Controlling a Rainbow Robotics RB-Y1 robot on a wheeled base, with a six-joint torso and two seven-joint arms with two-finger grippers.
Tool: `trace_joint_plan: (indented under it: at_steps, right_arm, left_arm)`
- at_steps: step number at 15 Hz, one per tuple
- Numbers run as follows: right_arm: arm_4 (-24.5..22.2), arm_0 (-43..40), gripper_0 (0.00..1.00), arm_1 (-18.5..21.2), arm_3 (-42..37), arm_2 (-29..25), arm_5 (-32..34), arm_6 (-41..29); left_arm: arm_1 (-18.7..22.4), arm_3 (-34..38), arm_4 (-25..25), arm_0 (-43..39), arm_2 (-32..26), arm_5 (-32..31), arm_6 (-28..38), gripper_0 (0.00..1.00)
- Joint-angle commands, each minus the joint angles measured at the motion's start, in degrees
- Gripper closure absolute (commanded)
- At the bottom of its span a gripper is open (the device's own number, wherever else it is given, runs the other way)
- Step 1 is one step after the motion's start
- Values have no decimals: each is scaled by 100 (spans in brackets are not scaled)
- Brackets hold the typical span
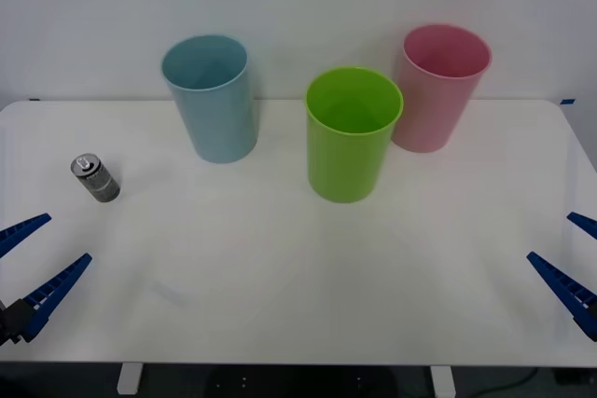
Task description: Grasp the object on the table and drop it into the matching bin: aluminum can to the light blue bin, PET bottle to the pink bin.
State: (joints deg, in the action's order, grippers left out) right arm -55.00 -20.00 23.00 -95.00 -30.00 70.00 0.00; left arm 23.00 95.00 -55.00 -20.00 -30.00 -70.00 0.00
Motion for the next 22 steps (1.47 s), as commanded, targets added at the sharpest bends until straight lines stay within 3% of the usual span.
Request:
trace_joint_plan:
  at_steps: [1, 8, 17, 22]
  right_arm:
    - [0, 0, 0, 0, 0, 0, 0, 0]
    - [0, 0, 0, 0, 0, 0, 0, 0]
    - [0, 0, 0, 0, 0, 0, 0, 0]
    - [0, 0, 0, 0, 0, 0, 0, 0]
  left_arm:
    - [0, 0, 0, 0, 0, 0, 0, 0]
    - [29, -157, 60, -127, 3, 268, -26, 0]
    - [29, -157, -661, -320, 416, 2078, -211, 0]
    - [-85, -245, -617, -347, 820, 3238, -255, 0]
